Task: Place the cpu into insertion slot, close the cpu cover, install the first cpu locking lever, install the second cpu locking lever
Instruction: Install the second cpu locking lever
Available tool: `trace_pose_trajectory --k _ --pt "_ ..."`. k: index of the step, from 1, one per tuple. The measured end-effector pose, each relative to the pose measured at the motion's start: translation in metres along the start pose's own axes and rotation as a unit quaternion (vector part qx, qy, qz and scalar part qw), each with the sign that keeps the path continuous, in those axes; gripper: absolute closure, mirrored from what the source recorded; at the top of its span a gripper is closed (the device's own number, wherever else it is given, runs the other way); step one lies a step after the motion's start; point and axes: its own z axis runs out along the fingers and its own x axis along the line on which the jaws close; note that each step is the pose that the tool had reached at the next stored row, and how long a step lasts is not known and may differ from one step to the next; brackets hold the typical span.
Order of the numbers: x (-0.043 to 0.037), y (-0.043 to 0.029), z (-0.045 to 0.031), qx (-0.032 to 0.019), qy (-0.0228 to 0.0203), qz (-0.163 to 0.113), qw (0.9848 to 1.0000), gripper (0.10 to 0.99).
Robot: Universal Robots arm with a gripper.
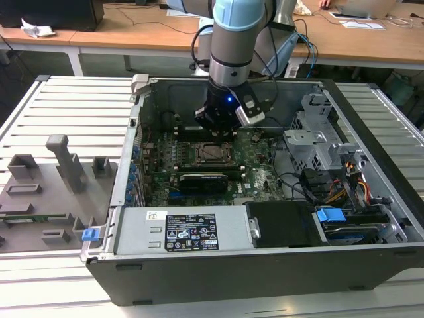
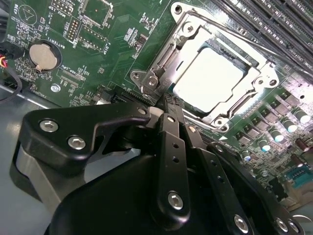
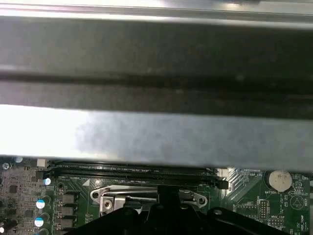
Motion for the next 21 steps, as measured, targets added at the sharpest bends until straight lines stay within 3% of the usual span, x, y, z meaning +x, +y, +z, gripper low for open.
trace_pose_trajectory --k 2,7,19,21 --pt "0.0001 -0.0014 -0.0001 0.0 0.0 0.0 1.0 0.98" --pt "0.0001 -0.0008 -0.0113 0.0 0.0 0.0 1.0 0.98" --pt "0.0007 -0.0152 -0.0129 0.0001 0.0 0.0 1.0 0.98" --pt "0.0008 -0.0145 -0.0237 0.0002 0.0 0.0 1.0 0.98"
